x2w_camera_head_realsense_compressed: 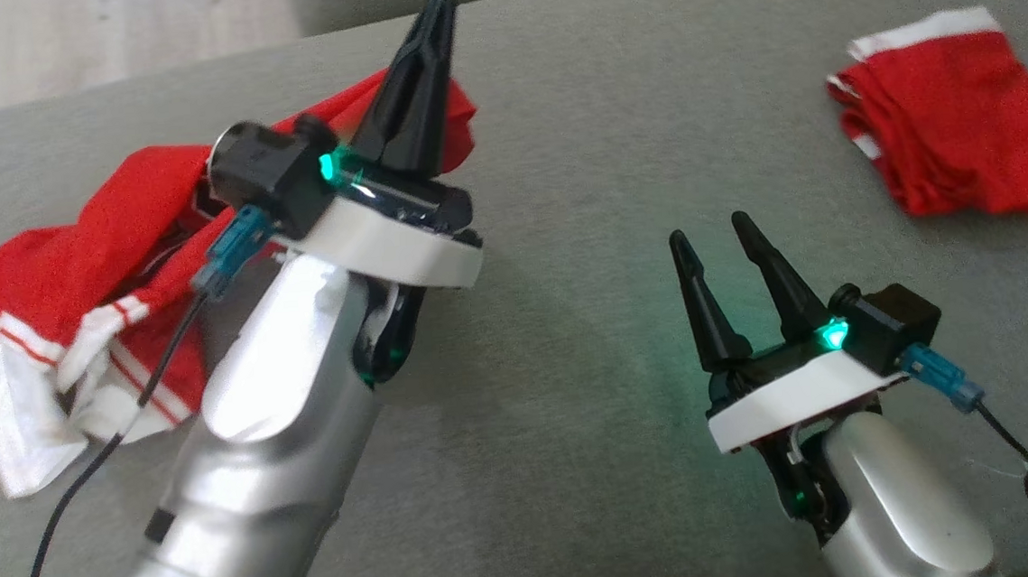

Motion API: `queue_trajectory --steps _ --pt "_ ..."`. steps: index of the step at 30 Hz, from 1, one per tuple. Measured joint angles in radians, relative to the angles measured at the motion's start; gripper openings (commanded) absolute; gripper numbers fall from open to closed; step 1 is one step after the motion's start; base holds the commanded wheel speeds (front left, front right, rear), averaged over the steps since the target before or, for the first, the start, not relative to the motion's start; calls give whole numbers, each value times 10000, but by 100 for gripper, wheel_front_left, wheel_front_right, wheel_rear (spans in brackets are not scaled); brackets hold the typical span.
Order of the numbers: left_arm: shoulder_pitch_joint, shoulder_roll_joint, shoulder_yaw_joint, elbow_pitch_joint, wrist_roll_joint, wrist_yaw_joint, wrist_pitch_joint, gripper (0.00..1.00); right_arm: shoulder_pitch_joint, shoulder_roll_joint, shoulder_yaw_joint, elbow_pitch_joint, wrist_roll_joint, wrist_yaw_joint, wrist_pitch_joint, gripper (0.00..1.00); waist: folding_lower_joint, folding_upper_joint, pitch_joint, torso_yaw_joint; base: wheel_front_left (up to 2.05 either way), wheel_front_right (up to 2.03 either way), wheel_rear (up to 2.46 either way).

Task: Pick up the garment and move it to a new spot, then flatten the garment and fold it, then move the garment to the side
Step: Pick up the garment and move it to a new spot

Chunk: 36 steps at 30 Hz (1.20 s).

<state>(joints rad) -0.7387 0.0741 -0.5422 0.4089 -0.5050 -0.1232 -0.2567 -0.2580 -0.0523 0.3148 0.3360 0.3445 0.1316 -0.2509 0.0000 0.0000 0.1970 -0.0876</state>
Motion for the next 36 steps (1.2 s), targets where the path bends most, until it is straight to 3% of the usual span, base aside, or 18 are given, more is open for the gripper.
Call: queue_trajectory --steps 9,15,16,19,23,29,36 --pt "-1164 -288 73 -56 293 111 -2 0 -292 0 144 -257 353 0 0 100 1 0 484 -1392 0 0 0" --pt "-1486 -330 -1383 -596 -598 410 -10 1 -353 -2 58 -288 387 0 0 100 2 0 879 -1974 0 0 0" --pt "-1448 -328 -2052 -464 -853 391 -10 100 -353 0 -10 -288 385 0 0 100 2 0 940 -1973 0 0 0" --pt "-1360 -334 -2608 -109 -849 353 -10 100 -364 -2 -159 -288 382 0 0 100 1 0 912 -1771 0 0 0" --pt "-1341 -322 -2518 301 -665 416 -10 100 -369 2 -222 -284 318 0 0 100 2 0 781 -1377 0 0 0" --pt "-951 -330 -1260 550 -224 437 -10 100 -354 6 -888 -217 -86 0 0 100 1 0 417 -753 0 0 0" --pt "1436 167 470 552 422 337 -8 100 174 2 -1687 -90 -662 0 0 100 0 0 -502 167 0 0 0"
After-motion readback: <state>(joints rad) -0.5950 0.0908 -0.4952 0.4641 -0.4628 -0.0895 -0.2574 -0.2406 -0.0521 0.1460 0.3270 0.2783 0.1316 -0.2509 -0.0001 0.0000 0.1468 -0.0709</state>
